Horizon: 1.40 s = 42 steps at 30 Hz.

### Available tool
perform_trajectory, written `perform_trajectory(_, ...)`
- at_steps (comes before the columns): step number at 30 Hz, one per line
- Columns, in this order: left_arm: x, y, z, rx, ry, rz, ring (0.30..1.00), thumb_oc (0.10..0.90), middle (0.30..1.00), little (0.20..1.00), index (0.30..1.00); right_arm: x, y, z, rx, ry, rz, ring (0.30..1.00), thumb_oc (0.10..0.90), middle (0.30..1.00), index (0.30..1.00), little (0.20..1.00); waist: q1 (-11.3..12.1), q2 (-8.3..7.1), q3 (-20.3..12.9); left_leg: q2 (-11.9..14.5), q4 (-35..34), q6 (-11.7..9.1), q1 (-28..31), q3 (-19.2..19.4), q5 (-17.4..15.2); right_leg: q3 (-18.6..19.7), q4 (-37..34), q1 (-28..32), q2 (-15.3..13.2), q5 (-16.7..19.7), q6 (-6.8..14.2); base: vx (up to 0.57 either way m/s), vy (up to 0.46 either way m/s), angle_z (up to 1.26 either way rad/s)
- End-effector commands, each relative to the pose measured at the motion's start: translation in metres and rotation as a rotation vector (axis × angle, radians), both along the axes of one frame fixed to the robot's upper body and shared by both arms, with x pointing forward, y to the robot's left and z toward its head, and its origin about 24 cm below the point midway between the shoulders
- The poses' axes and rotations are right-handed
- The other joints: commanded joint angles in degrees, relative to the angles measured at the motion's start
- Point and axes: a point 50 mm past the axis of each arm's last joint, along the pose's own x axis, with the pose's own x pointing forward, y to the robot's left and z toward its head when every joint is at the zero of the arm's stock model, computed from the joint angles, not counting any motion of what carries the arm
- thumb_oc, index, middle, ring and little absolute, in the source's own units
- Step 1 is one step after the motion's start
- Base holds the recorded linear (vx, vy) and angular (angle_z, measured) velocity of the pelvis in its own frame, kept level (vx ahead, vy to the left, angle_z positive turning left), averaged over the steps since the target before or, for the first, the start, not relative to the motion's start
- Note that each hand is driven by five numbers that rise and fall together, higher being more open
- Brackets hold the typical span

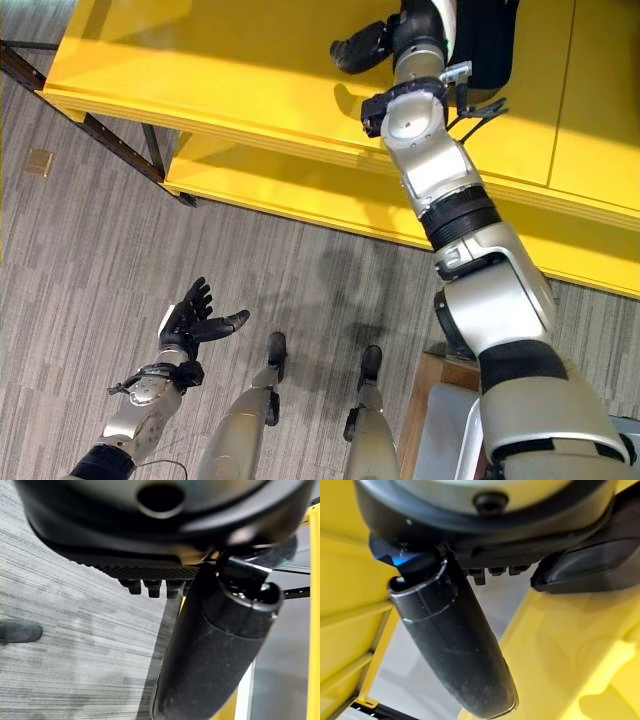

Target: Move parts from the plastic box to the shelf.

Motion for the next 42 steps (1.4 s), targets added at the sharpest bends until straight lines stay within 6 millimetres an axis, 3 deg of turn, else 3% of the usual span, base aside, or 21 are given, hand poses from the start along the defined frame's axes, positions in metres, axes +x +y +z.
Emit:
perform_trajectory(1, 0.001, 0.018, 0.028, 0.041, -0.14, 0.042, 1.0, 0.9, 1.0, 1.0, 1.0, -0.041, 0.004, 0.063, -0.005, -0.358, 0.042, 1.0, 0.9, 1.0, 1.0, 1.0, 0.0, -0.67, -2.0, 1.2, 6.0, -0.2, -0.6, -2.2, -4.2, 0.6, 8.9, 0.9, -2.0, -5.4, 1.7, 0.0, 0.0, 0.0)
perform_trajectory(12, -0.001, 0.015, 0.025, 0.05, -0.136, 0.039, 1.0, 0.9, 1.0, 1.0, 1.0, -0.059, -0.044, 0.056, 0.014, -0.465, -0.122, 1.0, 0.9, 1.0, 1.0, 1.0, -1.3, -0.27, -1.5, 1.5, 6.0, -0.4, -0.4, -1.6, -4.3, 1.4, 9.9, -0.1, -1.6, -5.8, 1.7, 0.0, -0.006, -0.02)
perform_trajectory(15, 0.0, 0.015, 0.026, 0.067, -0.145, 0.03, 1.0, 0.9, 1.0, 1.0, 1.0, -0.061, -0.067, 0.049, -0.052, -0.467, -0.273, 1.0, 0.9, 1.0, 1.0, 1.0, -1.4, 0.38, -1.4, 1.5, 5.8, -0.5, -0.2, -1.6, -4.2, 1.3, 10.2, -0.1, -1.5, -6.1, 1.8, 0.0, -0.027, -0.09)
perform_trajectory(21, 0.0, 0.014, 0.025, 0.074, -0.141, 0.022, 1.0, 0.9, 1.0, 1.0, 1.0, -0.057, -0.085, 0.037, -0.004, -0.425, -0.326, 1.0, 0.9, 1.0, 1.0, 1.0, -1.6, 0.9, -1.4, 1.7, 5.8, -0.5, -0.1, -1.7, -4.1, 1.5, 10.5, -0.3, -1.4, -6.3, 1.7, 0.0, -0.005, 0.0)
perform_trajectory(35, -0.003, 0.013, 0.021, 0.063, -0.129, -0.004, 1.0, 0.9, 1.0, 1.0, 1.0, -0.039, -0.095, 0.033, 0.037, -0.291, -0.255, 1.0, 0.9, 1.0, 1.0, 1.0, -1.4, 1.41, -1.1, 1.9, 5.5, -0.8, 0.0, -1.3, -3.6, 1.8, 11.0, -1.0, -1.2, -6.2, 1.7, 0.0, -0.001, 0.0)
perform_trajectory(42, -0.004, 0.013, 0.021, 0.048, -0.129, -0.011, 1.0, 0.9, 1.0, 1.0, 1.0, -0.026, -0.104, 0.02, 0.059, -0.164, -0.202, 1.0, 0.9, 1.0, 1.0, 1.0, -1.2, 1.36, -1.0, 1.9, 5.7, -0.8, -0.1, -1.6, -3.4, 1.5, 11.4, -1.1, -1.2, -6.2, 1.6, 0.0, 0.0, 0.0)
